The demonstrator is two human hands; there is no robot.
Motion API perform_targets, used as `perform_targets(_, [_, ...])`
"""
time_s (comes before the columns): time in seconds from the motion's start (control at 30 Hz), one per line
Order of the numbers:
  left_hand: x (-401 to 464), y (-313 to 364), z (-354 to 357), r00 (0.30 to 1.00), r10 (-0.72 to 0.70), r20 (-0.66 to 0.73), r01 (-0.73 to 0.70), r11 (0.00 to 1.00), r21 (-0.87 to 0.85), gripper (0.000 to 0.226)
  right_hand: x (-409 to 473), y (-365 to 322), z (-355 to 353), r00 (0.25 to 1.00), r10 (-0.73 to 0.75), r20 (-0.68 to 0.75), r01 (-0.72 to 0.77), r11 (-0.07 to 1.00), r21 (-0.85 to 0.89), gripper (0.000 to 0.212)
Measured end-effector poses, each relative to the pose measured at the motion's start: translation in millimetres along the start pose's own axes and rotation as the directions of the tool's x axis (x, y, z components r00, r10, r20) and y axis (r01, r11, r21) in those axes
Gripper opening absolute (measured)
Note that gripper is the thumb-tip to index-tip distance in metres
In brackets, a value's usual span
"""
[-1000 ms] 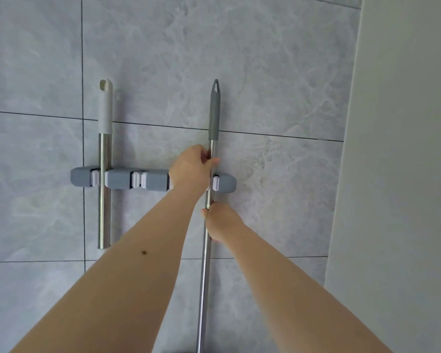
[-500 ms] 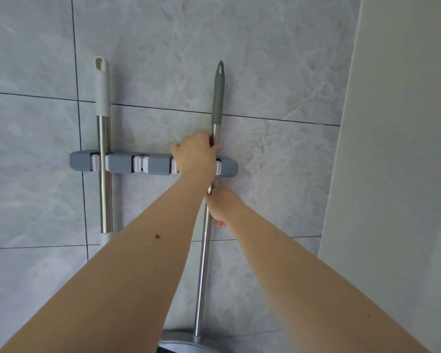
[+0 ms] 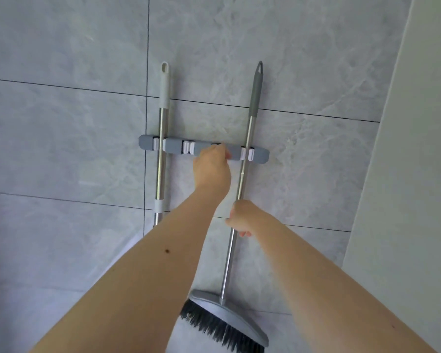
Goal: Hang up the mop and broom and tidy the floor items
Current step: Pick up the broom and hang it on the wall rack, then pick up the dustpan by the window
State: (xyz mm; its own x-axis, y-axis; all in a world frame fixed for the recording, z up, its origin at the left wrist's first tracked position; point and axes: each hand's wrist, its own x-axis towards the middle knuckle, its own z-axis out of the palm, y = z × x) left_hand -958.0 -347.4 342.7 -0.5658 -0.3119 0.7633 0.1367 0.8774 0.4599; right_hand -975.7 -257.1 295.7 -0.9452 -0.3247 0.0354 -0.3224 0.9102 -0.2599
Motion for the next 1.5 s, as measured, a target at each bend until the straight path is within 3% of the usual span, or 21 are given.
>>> perform_targets(0.17, [-59, -22, -19, 0.979, -0.197, 0.051, 0.193, 0.979, 0.065, 0.035, -30, -13, 14, 0.991, -0.131, 0.028, 0.131, 0.991, 0.004, 0.012])
perform_targets(0.3, [-124, -43, -35, 0.942, -0.335, 0.027, 0.328, 0.932, 0.153, 0.037, -61, -26, 40, 0.961, -0.252, 0.113, 0.255, 0.967, -0.008, 0.028])
perform_targets(0.47, [-214, -77, -68, 0.873, -0.485, 0.043, 0.453, 0.842, 0.294, 0.041, -104, -47, 82, 0.885, -0.374, 0.277, 0.381, 0.924, 0.031, 0.032])
perform_targets(0.73, [-335, -156, -150, 0.665, -0.747, -0.009, 0.674, 0.595, 0.438, 0.036, -152, -79, 167, 0.778, -0.412, 0.475, 0.44, 0.896, 0.057, 0.036])
perform_targets(0.9, [-402, -197, -200, 0.534, -0.843, -0.061, 0.76, 0.447, 0.472, 0.031, -189, -126, 236, 0.655, -0.445, 0.611, 0.526, 0.849, 0.055, 0.038])
perform_targets(1.13, [-471, -254, -258, 0.365, -0.918, -0.157, 0.868, 0.276, 0.412, 0.03, -231, -202, 325, 0.494, -0.49, 0.718, 0.614, 0.782, 0.112, 0.036])
perform_targets(1.5, [-538, -346, -276, 0.112, -0.987, -0.114, 0.937, 0.067, 0.343, 0.023, -247, -282, 446, 0.368, -0.531, 0.763, 0.699, 0.699, 0.15, 0.03])
